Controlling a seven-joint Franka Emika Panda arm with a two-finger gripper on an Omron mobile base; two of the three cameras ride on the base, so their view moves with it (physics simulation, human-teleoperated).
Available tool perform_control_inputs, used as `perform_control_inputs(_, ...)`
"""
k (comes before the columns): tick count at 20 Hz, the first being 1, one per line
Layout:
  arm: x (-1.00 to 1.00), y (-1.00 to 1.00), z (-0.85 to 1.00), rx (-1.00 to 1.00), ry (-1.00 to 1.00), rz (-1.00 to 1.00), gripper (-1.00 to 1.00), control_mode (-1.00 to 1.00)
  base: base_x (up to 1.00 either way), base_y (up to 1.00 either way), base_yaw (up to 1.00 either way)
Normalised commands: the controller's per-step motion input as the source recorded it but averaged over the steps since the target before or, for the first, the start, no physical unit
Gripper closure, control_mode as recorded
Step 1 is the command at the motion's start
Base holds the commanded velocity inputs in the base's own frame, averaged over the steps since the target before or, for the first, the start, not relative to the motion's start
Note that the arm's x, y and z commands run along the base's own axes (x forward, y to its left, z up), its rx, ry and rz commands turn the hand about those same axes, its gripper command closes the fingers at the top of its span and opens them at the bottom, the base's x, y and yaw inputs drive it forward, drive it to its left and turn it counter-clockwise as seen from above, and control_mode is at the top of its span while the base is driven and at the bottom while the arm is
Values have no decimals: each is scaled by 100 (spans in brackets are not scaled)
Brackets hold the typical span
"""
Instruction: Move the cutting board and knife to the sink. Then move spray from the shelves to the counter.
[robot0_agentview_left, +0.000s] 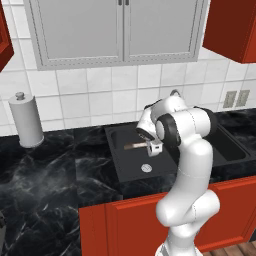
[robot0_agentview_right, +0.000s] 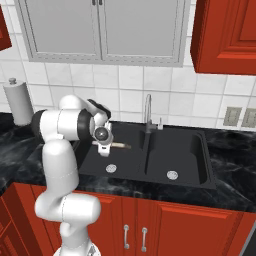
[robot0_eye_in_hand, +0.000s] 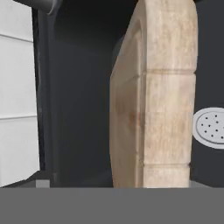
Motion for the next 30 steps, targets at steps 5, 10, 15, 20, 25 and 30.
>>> perform_control_inputs(5, -14, 0, 0, 0, 1, 0, -100, -100, 0, 0, 0)
perform_control_inputs(10, -21, 0, 0, 0, 0, 3, -100, -100, 0, 0, 0)
perform_control_inputs(15, -27, 0, -1, 0, 0, 4, -100, -100, 0, 0, 0)
perform_control_inputs(20, -23, 0, -10, -1, 8, 3, -100, -100, 0, 0, 0)
perform_control_inputs(25, -1, 0, 0, -1, 23, 0, -100, -100, 0, 0, 0)
perform_control_inputs(30, 0, 0, 9, -2, 31, 0, -100, -100, 0, 0, 0)
